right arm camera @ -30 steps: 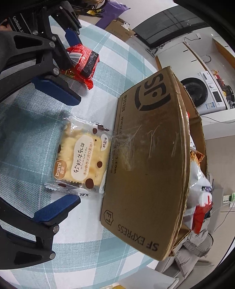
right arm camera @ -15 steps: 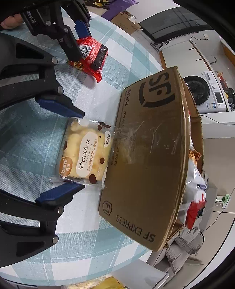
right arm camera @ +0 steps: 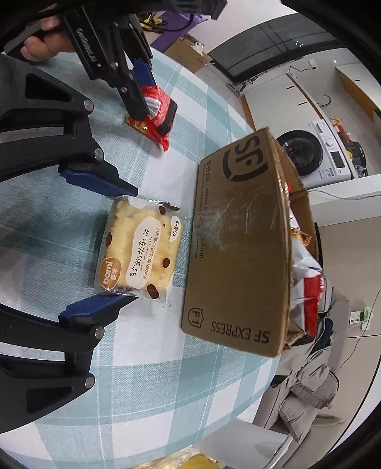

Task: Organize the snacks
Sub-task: 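Lift both held packs and carry them over the cardboard box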

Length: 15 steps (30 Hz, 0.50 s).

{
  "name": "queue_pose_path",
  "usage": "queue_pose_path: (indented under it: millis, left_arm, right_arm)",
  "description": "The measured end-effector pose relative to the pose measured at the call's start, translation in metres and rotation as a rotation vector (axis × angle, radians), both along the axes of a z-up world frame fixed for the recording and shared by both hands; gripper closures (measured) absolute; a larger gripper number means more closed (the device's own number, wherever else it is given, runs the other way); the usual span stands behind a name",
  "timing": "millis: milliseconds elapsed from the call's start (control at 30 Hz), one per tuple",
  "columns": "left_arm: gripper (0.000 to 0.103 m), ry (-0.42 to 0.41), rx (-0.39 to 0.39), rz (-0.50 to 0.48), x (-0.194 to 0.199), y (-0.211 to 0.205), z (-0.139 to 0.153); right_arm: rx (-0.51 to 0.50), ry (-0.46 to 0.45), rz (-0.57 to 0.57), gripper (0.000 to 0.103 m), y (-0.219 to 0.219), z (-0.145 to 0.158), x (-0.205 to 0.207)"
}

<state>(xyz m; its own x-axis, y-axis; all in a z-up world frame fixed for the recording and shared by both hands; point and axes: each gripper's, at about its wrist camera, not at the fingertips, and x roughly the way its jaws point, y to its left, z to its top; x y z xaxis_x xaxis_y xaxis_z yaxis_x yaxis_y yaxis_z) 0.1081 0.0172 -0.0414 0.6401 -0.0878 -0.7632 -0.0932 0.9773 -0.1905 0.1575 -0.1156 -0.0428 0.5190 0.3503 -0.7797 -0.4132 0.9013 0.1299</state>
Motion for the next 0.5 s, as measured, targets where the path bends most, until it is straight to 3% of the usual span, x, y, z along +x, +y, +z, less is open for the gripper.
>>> queue_pose_path:
  millis: [500]
  left_arm:
    - [0.063,-0.126,-0.005,-0.053,-0.012,-0.019,0.070]
  right_arm:
    - [0.114,-0.190,-0.018,0.041,-0.043,0.109,-0.051]
